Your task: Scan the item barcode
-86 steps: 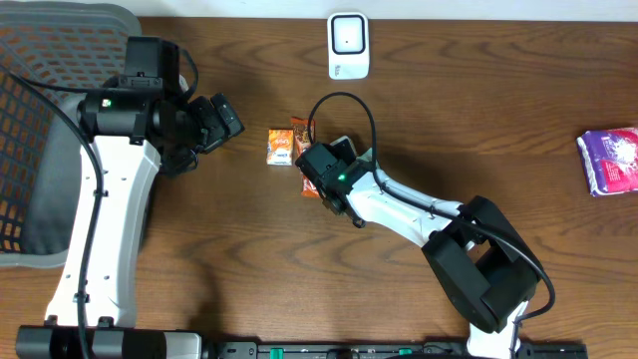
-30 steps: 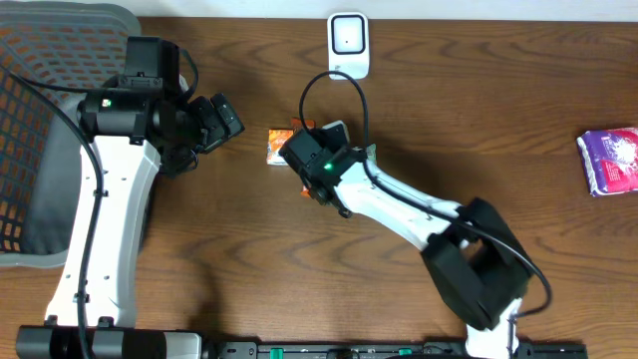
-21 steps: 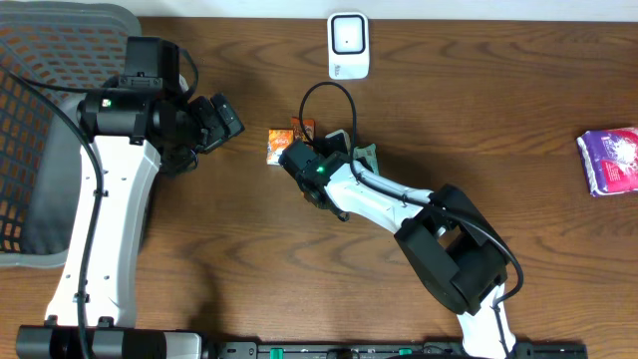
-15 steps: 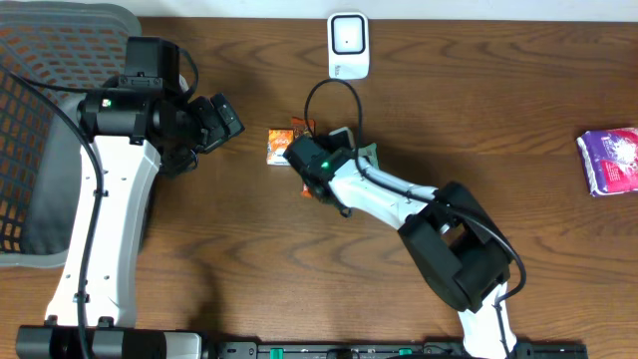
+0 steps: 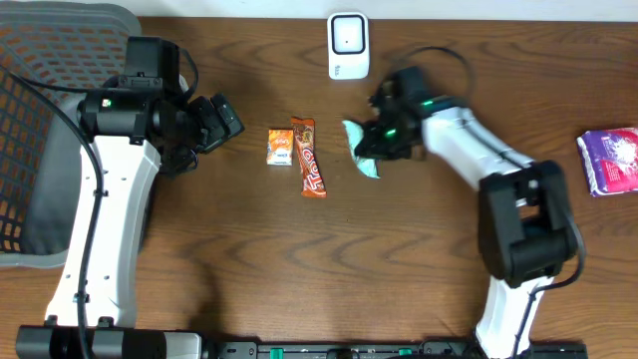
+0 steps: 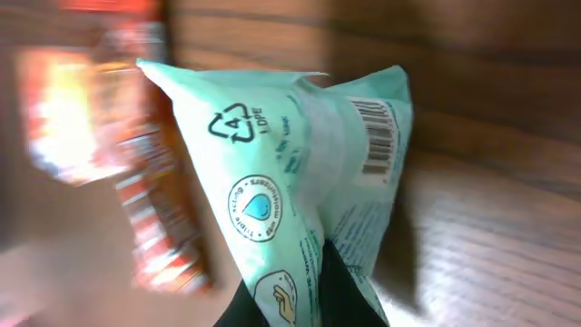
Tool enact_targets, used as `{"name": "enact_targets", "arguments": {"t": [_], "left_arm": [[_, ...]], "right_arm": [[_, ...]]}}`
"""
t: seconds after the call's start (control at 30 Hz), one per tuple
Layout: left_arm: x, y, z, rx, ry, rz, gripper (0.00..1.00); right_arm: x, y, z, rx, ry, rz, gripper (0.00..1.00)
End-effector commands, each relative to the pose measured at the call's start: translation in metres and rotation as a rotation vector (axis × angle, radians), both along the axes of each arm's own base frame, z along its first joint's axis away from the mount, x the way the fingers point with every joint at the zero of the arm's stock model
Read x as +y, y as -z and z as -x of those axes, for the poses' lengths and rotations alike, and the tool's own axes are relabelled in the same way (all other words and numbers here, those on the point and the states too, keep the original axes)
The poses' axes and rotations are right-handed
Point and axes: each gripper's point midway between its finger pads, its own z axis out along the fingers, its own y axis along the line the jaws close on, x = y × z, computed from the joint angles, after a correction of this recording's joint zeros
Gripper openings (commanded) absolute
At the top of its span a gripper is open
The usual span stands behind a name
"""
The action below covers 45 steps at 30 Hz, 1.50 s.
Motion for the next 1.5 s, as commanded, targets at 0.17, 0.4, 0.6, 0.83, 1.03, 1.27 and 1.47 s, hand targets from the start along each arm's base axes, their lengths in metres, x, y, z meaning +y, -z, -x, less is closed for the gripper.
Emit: {"name": "enact_targets", "arguments": {"t": [0.17,0.4,0.6,0.83,1.03,1.27,1.47], "left_arm": [[0.001,0.000,-0.001,-0.001,0.008,-0.006,0.98],[0.001,0.000,-0.001,-0.001,0.008,-0.006,0.98],[0.001,0.000,-0.001,-0.001,0.008,-0.006,0.98],[0.002,0.000,-0.001,-0.001,0.008,-0.007,0.98],[0.001,0.000,-0.001,-0.001,0.008,-0.006,0.98],[0.002,0.000,-0.001,-0.001,0.008,-0.007,0.98],[0.002,0.000,-0.001,-0.001,0.008,-0.007,0.98]], "right_arm": [[0.000,-0.059,0.018,0.083,-0.097,-0.567,0.01],[-0.028,-0.008,0.042,0.203,0.031,-0.530,0.01],[-0.072,0.038,0.039,0.208,0.162,-0.298,0.23],[-0.098,0.030,0.026,0.196,0.186,-0.178,0.34],[-0.130,0.002,0.019,0.196,0.185,0.080,0.34],[-0.107,-0.038,0.018,0.141,0.097,0.132,0.11],[-0.067,-0.032,0.026,0.105,-0.008,0.153,0.01]]}}
